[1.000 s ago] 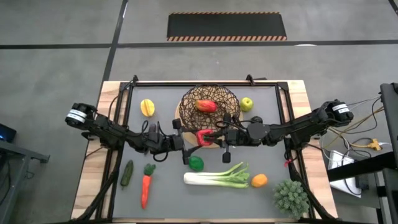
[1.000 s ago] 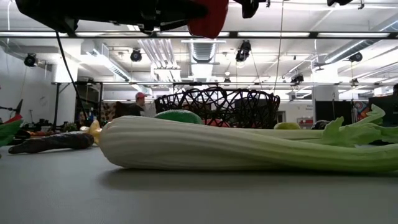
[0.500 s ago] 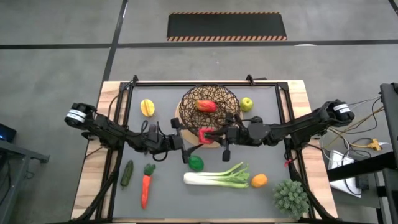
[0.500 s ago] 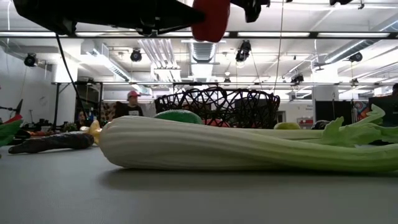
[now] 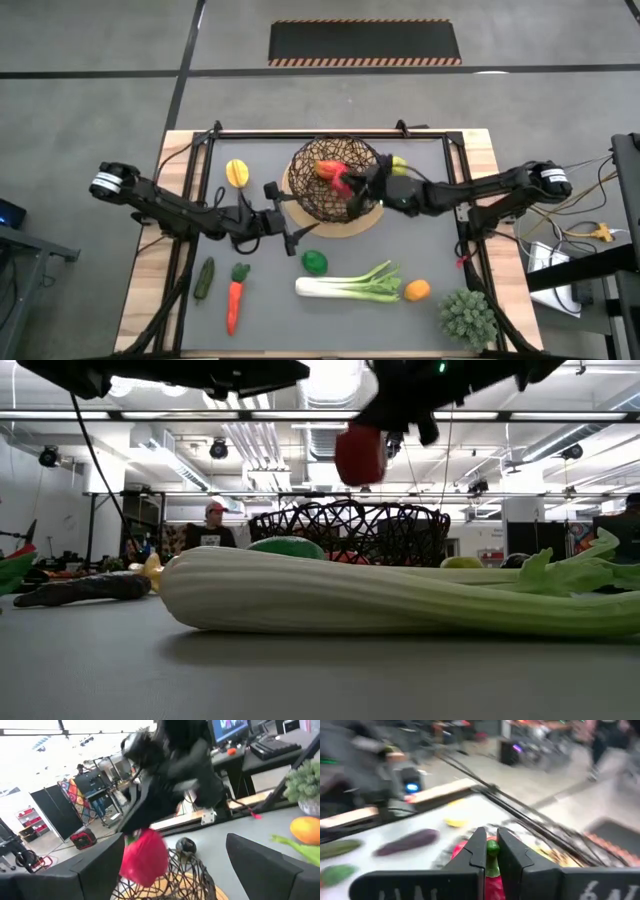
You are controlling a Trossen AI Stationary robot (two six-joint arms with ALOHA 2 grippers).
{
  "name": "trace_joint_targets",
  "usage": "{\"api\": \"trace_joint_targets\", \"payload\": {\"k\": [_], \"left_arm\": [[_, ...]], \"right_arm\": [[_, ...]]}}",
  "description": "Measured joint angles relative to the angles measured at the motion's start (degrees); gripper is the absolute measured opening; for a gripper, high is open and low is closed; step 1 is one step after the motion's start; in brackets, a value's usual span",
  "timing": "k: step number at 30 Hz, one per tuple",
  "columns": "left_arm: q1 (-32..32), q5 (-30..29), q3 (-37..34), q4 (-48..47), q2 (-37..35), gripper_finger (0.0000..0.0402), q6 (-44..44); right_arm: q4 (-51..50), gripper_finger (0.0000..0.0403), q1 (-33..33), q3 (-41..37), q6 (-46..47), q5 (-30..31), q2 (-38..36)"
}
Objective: Build produce basket
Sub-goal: Put the bell pepper into the basket
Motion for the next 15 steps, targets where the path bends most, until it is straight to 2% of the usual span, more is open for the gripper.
{"api": "trace_joint_targets", "payload": {"k": [6,15], "left_arm": [[0.0,0.0,0.0,-0.5,-2.9,0.0329,0.0],[0.0,0.0,0.0,-0.7,-3.4,0.0329,0.0]], "right_arm": [[-8.4,0.0015,-8.0,-0.3,11.0,0.4,1.8],[-9.3,0.0015,-12.6,-0.4,14.2,0.2,8.2]]}}
